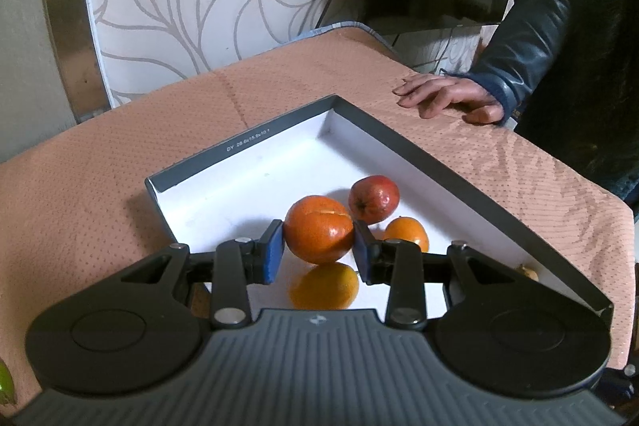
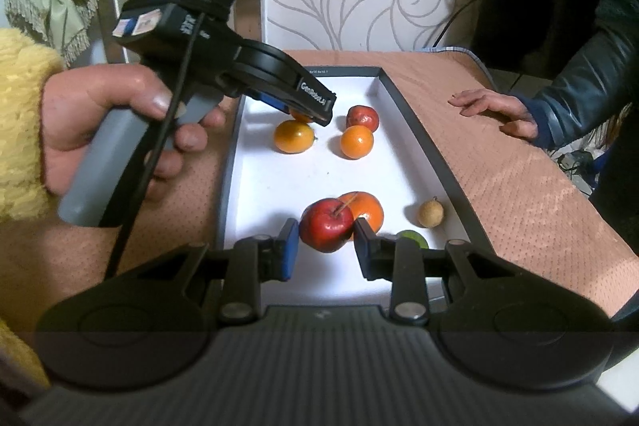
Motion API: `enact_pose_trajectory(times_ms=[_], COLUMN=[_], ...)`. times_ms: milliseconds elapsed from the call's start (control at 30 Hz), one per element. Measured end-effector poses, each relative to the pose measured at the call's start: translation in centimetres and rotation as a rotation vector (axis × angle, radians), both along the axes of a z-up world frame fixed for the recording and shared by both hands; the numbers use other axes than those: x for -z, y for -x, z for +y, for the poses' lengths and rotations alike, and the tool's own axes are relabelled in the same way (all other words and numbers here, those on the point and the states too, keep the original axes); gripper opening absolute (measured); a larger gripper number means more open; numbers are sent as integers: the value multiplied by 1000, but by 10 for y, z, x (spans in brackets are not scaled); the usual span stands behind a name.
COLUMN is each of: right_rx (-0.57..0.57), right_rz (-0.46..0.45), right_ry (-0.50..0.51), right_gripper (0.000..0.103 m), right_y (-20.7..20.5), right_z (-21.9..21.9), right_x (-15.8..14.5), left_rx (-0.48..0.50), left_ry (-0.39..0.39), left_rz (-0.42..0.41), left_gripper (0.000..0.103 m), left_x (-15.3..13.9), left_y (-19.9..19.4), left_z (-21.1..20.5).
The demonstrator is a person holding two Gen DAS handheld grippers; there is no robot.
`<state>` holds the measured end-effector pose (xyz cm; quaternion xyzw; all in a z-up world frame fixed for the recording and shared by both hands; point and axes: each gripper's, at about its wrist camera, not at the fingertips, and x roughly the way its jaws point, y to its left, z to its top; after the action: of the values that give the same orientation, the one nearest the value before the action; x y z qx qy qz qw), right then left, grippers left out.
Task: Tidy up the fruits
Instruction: 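Open the left gripper to drop the large orange into the box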
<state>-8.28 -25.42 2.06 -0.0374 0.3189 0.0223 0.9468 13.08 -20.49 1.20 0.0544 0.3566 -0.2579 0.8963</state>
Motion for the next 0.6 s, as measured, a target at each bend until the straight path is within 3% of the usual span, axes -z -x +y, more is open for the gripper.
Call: enact_pose_trajectory(times_ms=[167,300,600], right_rx=[-4,-17,-48], right_rz=[8,12,10], right_ry=[4,7,14], right_gripper=[33,33,34], right_y=[-2,-6,-16], right_z=[2,3,5], right_x=[1,4,9], left_rx=[3,-4,-29], left_ry=[-13,-23,16], left_rz=[-1,-17,-38], left_gripper=[43,53,53], left_x=[2,-1,-18], left_y=[-2,-1,13], left_z=[1,3,22])
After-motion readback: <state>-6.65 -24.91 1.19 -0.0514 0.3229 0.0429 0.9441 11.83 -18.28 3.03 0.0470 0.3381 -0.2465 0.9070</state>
